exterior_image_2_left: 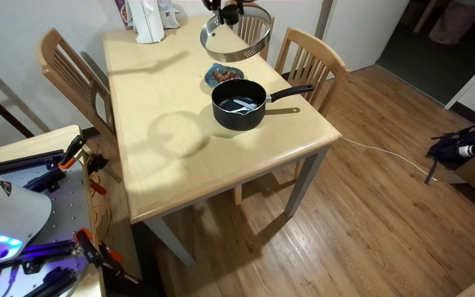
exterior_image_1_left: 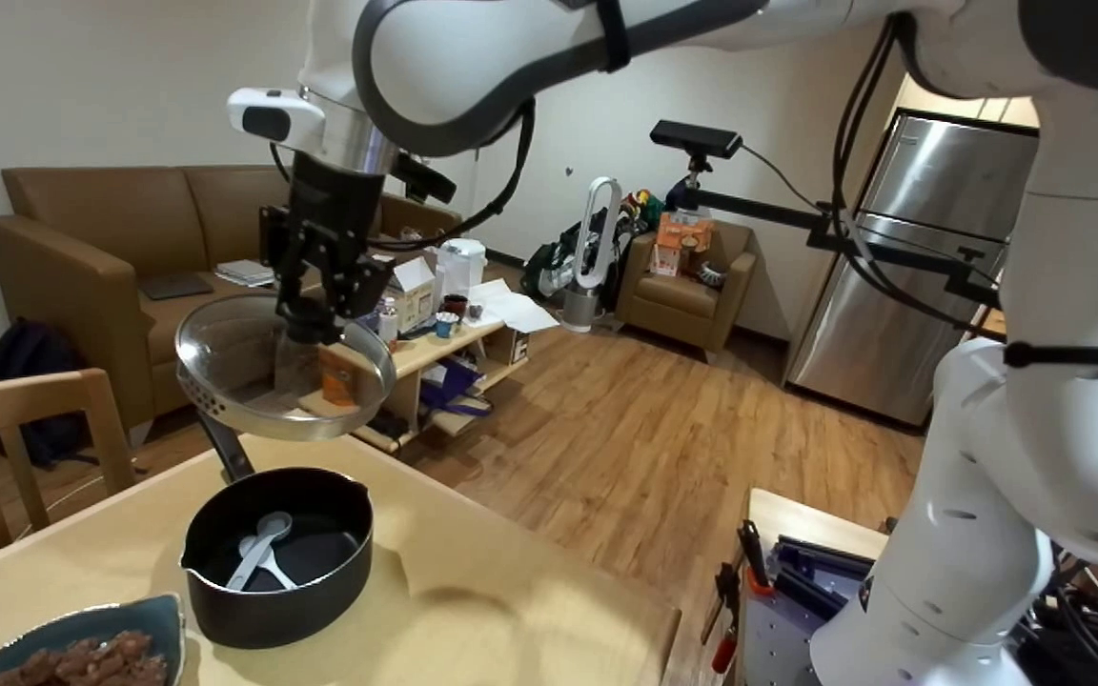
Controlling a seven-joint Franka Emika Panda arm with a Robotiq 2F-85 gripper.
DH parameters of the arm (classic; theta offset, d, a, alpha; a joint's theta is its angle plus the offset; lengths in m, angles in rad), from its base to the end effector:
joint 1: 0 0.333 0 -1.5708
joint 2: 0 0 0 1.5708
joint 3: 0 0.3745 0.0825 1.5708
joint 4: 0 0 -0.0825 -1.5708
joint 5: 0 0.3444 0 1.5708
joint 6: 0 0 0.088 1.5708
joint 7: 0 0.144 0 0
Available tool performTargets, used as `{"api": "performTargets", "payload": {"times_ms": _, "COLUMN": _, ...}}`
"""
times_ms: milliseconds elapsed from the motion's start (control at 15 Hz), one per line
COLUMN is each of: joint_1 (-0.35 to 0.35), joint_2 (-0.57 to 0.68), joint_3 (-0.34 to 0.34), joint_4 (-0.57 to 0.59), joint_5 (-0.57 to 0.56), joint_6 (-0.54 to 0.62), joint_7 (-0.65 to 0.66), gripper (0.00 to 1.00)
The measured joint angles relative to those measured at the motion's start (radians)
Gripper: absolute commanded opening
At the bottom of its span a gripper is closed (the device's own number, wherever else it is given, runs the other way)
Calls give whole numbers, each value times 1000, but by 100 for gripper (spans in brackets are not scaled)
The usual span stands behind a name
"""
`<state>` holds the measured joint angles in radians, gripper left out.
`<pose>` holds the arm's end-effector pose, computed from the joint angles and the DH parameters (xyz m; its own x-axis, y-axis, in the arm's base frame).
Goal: Pick up the lid from the table and close the pot
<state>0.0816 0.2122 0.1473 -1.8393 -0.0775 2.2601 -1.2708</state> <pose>0.6050 0.1300 0.4743 0.0319 0.9992 0.0256 0.9768 -0.0366 0.2109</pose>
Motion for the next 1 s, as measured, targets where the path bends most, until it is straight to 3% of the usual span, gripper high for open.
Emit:
{"api": "performTargets", "payload": {"times_ms": 333, "joint_1": -1, "joint_2": 36, "joint_3": -1, "joint_4": 14, "joint_5": -1, "joint_6": -5, "joint_7": -30, "gripper": 34}}
{"api": "performTargets", "payload": {"times_ms": 733, "joint_1": -20, "joint_2": 120, "joint_3": 1, "joint_4": 99, "joint_5": 52, "joint_6": -41, "joint_7": -231, "gripper": 34}}
{"api": "performTargets", "payload": {"times_ms": 1000, "joint_1": -38, "joint_2": 176, "joint_3": 4, "joint_4": 168, "joint_5": 100, "joint_6": -134, "joint_7": -312, "gripper": 34}}
